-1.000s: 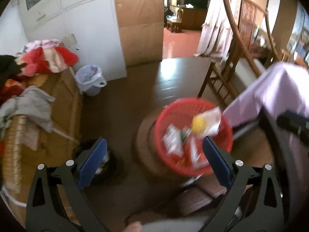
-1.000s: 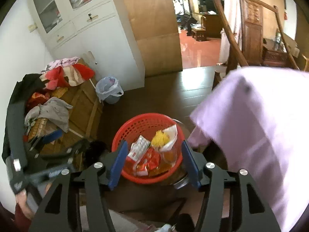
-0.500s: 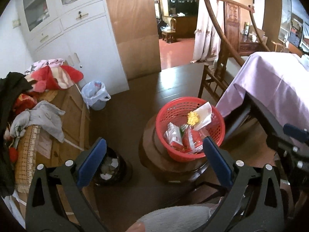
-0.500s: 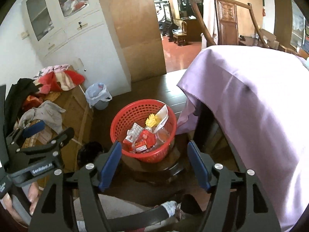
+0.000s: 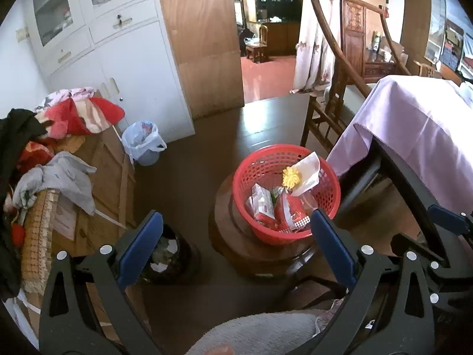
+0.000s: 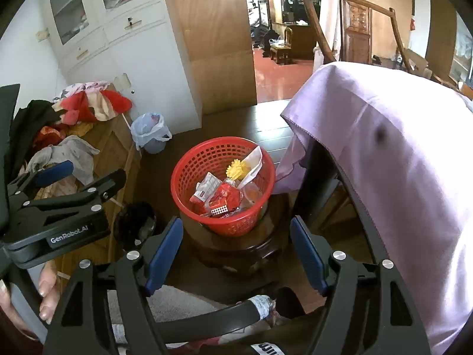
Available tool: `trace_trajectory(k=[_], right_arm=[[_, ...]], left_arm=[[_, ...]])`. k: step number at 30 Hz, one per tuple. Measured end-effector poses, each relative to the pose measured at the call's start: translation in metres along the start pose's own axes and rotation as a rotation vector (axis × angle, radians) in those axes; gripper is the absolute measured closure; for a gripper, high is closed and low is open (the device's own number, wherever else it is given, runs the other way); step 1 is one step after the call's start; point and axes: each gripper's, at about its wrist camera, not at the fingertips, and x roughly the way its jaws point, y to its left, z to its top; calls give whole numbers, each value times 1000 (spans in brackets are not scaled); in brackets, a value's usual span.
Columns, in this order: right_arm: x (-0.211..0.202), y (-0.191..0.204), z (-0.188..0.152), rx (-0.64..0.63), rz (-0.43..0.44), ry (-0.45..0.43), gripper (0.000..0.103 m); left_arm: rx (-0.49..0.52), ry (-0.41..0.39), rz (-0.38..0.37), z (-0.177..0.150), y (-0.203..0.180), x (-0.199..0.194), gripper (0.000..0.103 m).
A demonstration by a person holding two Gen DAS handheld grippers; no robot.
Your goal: Collect trash
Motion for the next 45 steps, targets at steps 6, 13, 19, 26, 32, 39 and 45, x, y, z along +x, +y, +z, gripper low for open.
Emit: trace_trajectory(k=[6,13,19,26,32,39,45], right_arm=[[3,2,1,-4,-2,13,29],[4,2,1,-9,-7,17,29],[3,2,1,-11,-7,17,29],[3,2,1,-10,-8,17,29],[3,2,1,-10,-7,16,29],[4,0,2,-9,-6,15,29],[4,0,2,-7,-6,16,29]], left_arm=[[-7,17,-13,-2,0,5,7],[-28,16,-22,-3,4,7,7],[-15,10,-19,-4,1,6,7],[-16,22,-25,-5,0,8,7],[-14,23,-23,-5,-1,8,7],[-14,25,-26,-5,-1,8,7],[-16,27,-26,-5,-1,8,7]])
